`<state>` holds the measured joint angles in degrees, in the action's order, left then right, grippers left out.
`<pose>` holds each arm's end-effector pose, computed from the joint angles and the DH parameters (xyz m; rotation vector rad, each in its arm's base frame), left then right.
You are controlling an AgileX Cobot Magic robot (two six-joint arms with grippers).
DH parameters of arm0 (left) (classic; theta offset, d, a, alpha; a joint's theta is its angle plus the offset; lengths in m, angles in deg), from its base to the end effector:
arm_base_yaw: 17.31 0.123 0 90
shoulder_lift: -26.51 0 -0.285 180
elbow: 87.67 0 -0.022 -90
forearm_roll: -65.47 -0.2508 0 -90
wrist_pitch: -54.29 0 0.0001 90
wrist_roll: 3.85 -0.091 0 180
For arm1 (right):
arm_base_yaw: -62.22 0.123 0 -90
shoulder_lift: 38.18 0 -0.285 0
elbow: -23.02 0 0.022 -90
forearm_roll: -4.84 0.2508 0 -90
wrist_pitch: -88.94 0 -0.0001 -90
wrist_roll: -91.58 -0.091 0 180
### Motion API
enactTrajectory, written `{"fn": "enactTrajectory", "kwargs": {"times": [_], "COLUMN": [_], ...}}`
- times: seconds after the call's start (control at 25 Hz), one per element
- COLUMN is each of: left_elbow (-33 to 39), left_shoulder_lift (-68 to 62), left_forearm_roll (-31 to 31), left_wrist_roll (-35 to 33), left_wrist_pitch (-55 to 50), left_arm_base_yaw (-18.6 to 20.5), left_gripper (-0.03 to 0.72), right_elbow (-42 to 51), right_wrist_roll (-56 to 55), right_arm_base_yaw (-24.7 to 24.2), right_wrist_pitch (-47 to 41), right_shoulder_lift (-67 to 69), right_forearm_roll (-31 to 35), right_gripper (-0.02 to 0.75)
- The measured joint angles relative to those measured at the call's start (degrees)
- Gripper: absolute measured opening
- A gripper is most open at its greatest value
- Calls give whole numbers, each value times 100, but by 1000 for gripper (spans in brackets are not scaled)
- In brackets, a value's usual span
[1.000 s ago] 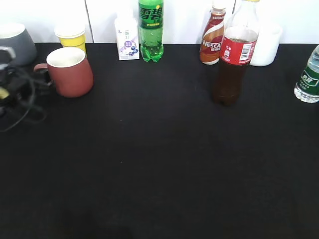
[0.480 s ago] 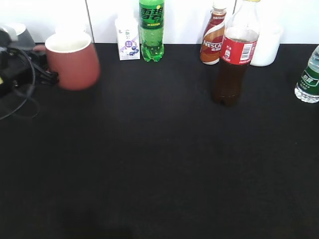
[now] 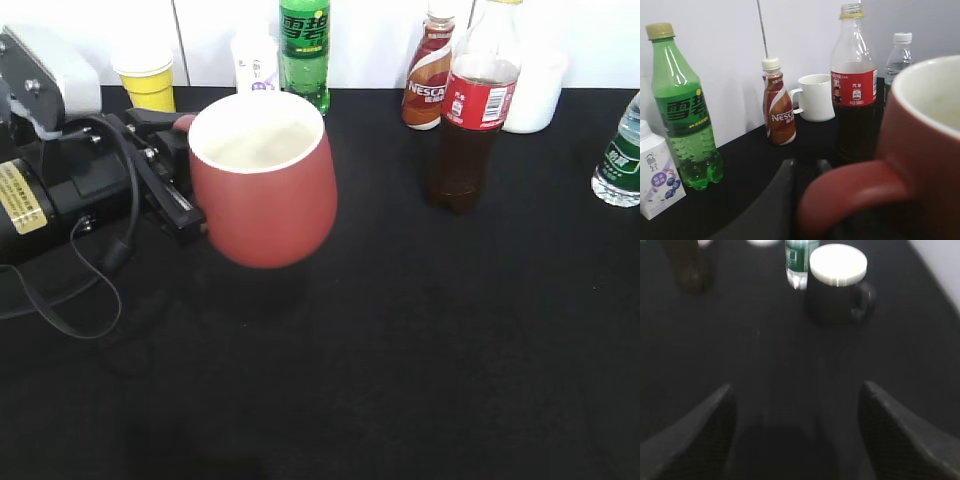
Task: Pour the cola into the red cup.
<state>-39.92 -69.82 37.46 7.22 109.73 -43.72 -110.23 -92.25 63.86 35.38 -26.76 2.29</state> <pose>0.2354 -0.1561 0.2130 0.7443 1.4573 -0.5963 0.0067 -0.0031 0.2967 0.0351 1.9490 0.0107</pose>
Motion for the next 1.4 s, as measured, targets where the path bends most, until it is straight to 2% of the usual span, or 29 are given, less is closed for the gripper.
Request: {"fn": "enactTrajectory", "kwargs": {"times": [0.08, 0.12, 0.16, 0.24, 0.36, 0.44, 0.48, 0.52, 0.56, 0.6, 0.72, 0.84, 0.92, 1.0, 1.16, 1.28, 1.4], "left_elbow": [0, 0, 0, 0, 0, 0, 0, 0, 0, 0, 0, 0, 0, 0, 0, 0, 0], "left_shoulder_lift": [0, 0, 0, 0, 0, 0, 0, 0, 0, 0, 0, 0, 0, 0, 0, 0, 0], "left_forearm_roll": [-5, 0, 0, 11, 25, 29, 42, 42, 49, 55, 55, 83, 89, 101, 111, 111, 111], "left_wrist_roll": [0, 0, 0, 0, 0, 0, 0, 0, 0, 0, 0, 0, 0, 0, 0, 0, 0], "left_wrist_pitch": [-11, -19, -56, -76, -197, -282, -311, -320, -327, -334, -345, -345, -345, -350, -398, -404, -415], "left_arm_base_yaw": [0, 0, 0, 0, 0, 0, 0, 0, 0, 0, 0, 0, 0, 0, 0, 0, 0], "left_gripper": [76, 76, 76, 77, 77, 77, 77, 77, 78, 78, 81, 81, 81, 82, 85, 90, 93], "right_elbow": [-93, -93, -93, -93, -93, 259, 554, 714, 1013, 1076, 1090, 1085, 876, 499, -185, -595, -939], "right_wrist_roll": [11, 30, 431, 825, 885, 316, -107, -306, -621, -701, -738, -742, -815, -973, -1010, -1010, -1010], "right_arm_base_yaw": [0, 0, 0, 0, 0, 82, 255, 340, 650, 807, 874, 881, 881, 881, 881, 881, 881], "right_wrist_pitch": [1656, 2074, 3271, 4780, 5851, 7123, 7672, 7978, 8640, 8984, 10483, 11163, 11292, 11264, 10968, 10855, 10779], "right_shoulder_lift": [926, 1165, 1989, 2947, 3939, 4707, 5061, 5284, 6002, 6494, 7718, 8311, 8758, 9100, 9483, 9733, 9969], "right_forearm_roll": [161, 255, 591, 793, 735, 305, -357, -644, -1320, -1501, -1565, -1516, -1677, -1912, -1951, -2318, -2381], "right_gripper": [575, 575, 575, 575, 575, 575, 575, 575, 575, 575, 575, 579, 637, 660, 661, 661, 661]}}
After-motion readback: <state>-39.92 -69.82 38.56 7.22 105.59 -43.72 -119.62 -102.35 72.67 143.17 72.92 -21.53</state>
